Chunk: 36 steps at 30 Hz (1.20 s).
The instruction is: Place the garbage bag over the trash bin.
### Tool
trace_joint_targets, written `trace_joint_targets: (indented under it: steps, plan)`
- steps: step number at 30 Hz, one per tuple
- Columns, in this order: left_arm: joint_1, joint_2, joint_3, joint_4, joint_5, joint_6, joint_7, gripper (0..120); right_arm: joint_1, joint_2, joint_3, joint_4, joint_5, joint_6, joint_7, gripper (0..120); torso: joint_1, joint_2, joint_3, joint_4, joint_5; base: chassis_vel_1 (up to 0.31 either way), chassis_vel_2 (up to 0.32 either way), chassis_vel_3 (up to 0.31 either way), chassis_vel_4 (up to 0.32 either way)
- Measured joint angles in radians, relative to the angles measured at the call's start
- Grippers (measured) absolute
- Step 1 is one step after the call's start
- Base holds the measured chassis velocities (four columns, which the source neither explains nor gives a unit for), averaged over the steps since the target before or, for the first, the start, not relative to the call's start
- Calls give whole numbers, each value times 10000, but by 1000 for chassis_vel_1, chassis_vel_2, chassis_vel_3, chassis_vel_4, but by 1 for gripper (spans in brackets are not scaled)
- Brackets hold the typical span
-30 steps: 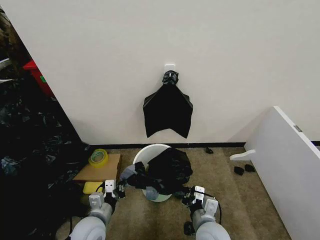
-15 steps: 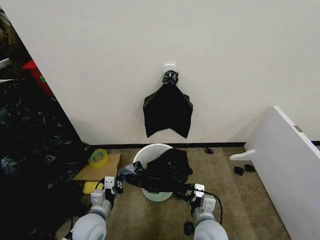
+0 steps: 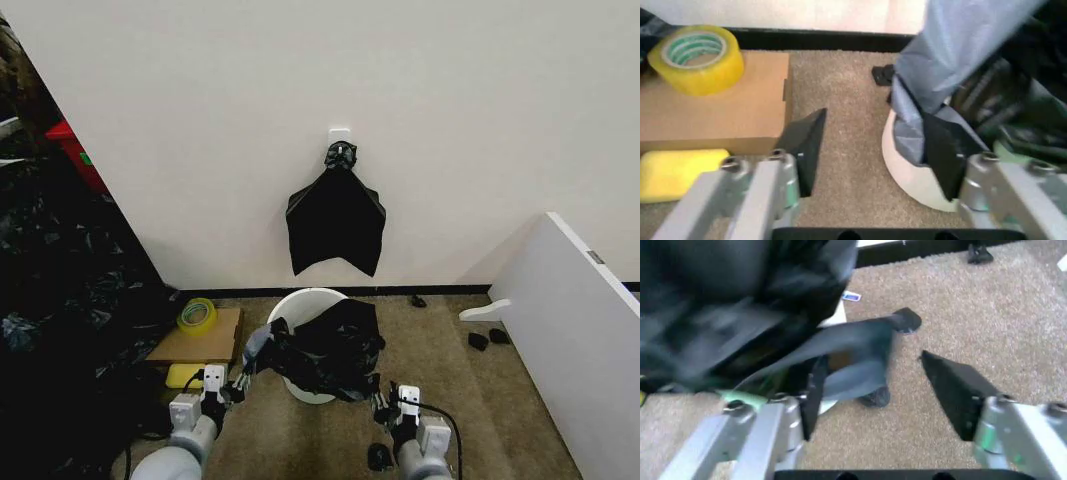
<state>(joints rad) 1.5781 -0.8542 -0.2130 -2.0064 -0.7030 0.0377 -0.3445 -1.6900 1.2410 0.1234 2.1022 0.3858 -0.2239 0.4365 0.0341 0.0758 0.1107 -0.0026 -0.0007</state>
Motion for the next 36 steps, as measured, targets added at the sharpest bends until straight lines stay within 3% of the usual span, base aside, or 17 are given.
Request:
trace_joint_targets:
  steps: [3, 4, 6, 7, 9, 13, 19, 23, 29, 31, 32, 34, 36]
  plan:
    - [510, 176, -445, -6, -13, -805, 510, 74, -384, -134, 0, 55, -617, 581, -594, 72, 0, 0, 0, 1, 1, 0, 0, 0, 0]
    - [510, 176, -445, -6, -13, -805, 510, 74, -384, -134, 0, 55, -617, 581, -594, 72, 0, 0, 0, 1, 1, 0, 0, 0, 0]
    - [719, 210, -644, 153, 232, -1884, 929, 86, -565, -206, -4, 64, -1128, 1050, -1179, 84, 0, 0, 0, 1, 1, 0, 0, 0, 0]
    - [719, 210, -644, 153, 232, -1884, 929, 86, -565, -206, -4, 64, -1128, 1050, -1179, 84, 0, 0, 0, 1, 1, 0, 0, 0, 0]
    - [764, 207, -791, 543, 894, -3143, 1337, 97, -704, -225, -6, 57, -1692, 1586, -1587, 92, 0, 0, 0, 0, -3, 0, 0, 0, 0]
    - [877, 292, -998, 867, 1174, -4177, 2068, 100, -811, -216, -29, 93, -2028, 1842, -1699, 100, 0, 0, 0, 2, 1, 0, 0, 0, 0]
    - [646, 471, -1052, 1650, 1116, -5485, 3566, 100, -857, -213, 5, 232, -2103, 1878, -1628, 100, 0, 0, 1, 0, -1, 0, 0, 0, 0]
    - [358, 541, -992, 2187, 465, -5852, 4377, 100, -913, -223, 23, 282, -2182, 1968, -1625, 100, 0, 0, 1, 1, -1, 0, 0, 0, 0]
    - [81, 476, -816, 2406, -1048, -5656, 4685, 100, -800, -276, 2, 420, -2190, 2708, -2301, 100, 0, 0, 1, 2, 0, 0, 0, 0, 0]
    - [11, 466, -801, 2450, -2070, -5714, 5948, 100, -712, -354, -21, 597, -2084, 2848, -2685, 100, 0, 0, 1, 2, 0, 0, 0, 0, 0]
    - [11, 466, -801, 2450, -2070, -5714, 5948, 100, -712, -354, -21, 597, -2084, 2848, -2685, 100, 0, 0, 1, 2, 0, 0, 0, 0, 0]
    - [-127, 460, -895, 2771, -3092, -5786, 8653, 100, -528, -528, -18, 895, -1856, 2845, -3115, 100, 0, 0, 1, 1, 0, 0, 0, 0, 0]
    - [-247, 459, -917, 2949, -3202, -5814, 9548, 100, -365, -658, 5, 1050, -1682, 2723, -3300, 100, 0, 0, 1, 1, 1, 0, 0, 0, 0]
